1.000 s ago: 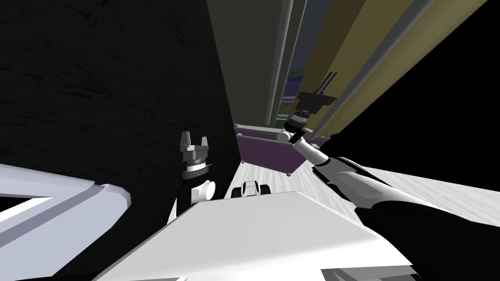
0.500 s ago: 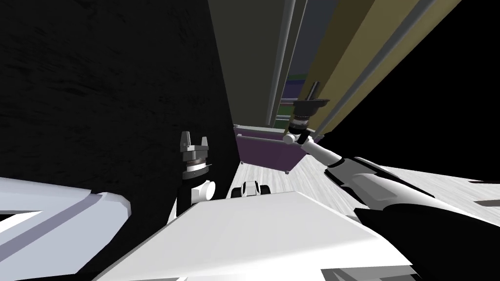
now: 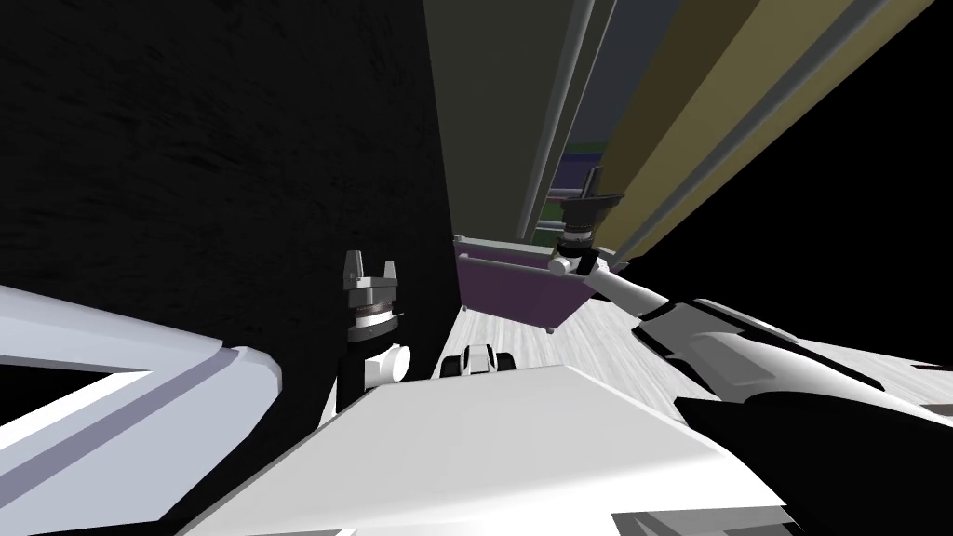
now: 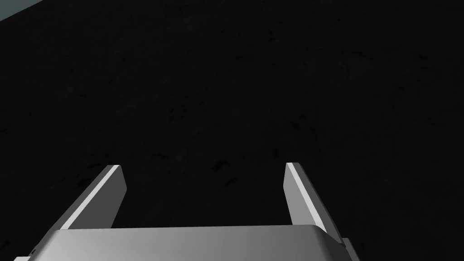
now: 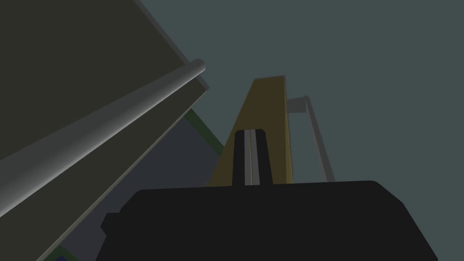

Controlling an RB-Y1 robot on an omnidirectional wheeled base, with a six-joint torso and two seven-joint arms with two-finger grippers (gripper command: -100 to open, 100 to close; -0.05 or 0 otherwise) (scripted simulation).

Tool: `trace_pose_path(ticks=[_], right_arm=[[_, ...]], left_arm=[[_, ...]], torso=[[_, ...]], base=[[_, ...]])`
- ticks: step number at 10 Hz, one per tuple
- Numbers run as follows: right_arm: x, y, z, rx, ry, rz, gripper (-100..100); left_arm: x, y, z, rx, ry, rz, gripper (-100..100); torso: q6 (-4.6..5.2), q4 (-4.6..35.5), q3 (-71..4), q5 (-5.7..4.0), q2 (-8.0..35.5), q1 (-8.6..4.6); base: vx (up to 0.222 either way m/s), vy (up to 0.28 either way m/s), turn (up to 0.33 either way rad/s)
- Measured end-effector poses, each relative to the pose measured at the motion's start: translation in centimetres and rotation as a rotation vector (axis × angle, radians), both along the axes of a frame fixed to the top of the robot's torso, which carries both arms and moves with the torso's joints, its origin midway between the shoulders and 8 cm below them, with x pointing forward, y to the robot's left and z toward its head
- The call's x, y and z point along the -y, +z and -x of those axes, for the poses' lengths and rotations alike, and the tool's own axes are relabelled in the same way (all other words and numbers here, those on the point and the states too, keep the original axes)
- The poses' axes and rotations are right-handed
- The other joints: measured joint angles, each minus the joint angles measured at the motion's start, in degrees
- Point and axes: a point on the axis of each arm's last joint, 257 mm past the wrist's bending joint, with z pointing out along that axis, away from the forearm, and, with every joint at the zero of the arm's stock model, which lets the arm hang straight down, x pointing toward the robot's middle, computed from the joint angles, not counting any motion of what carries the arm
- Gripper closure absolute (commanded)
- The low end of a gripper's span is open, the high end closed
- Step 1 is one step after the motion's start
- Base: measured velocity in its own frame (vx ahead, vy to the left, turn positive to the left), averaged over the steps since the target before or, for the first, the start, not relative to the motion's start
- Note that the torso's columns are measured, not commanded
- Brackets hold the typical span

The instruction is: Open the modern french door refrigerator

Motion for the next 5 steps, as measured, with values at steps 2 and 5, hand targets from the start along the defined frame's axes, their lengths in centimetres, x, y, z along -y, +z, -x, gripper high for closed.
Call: trace_pose_path(ticks=[2, 5], right_arm=[[0.1, 0.0, 0.0, -0.005, -0.008, 0.006, 100], [-3.1, -0.8, -2.9, -0.053, -0.086, 0.151, 100]], left_arm=[[0.0, 0.0, 0.0, 0.0, 0.0, 0.0, 0], [0.0, 0.0, 0.0, 0.0, 0.0, 0.0, 0]], torso=[[0.15, 0.11, 0.07, 0.01, 0.13, -0.19], [-0.34, -0.21, 0.43, 0.02, 0.43, 1.05]], base=[[-0.061, 0.011, 0.043], [-0.107, 0.031, -0.017]])
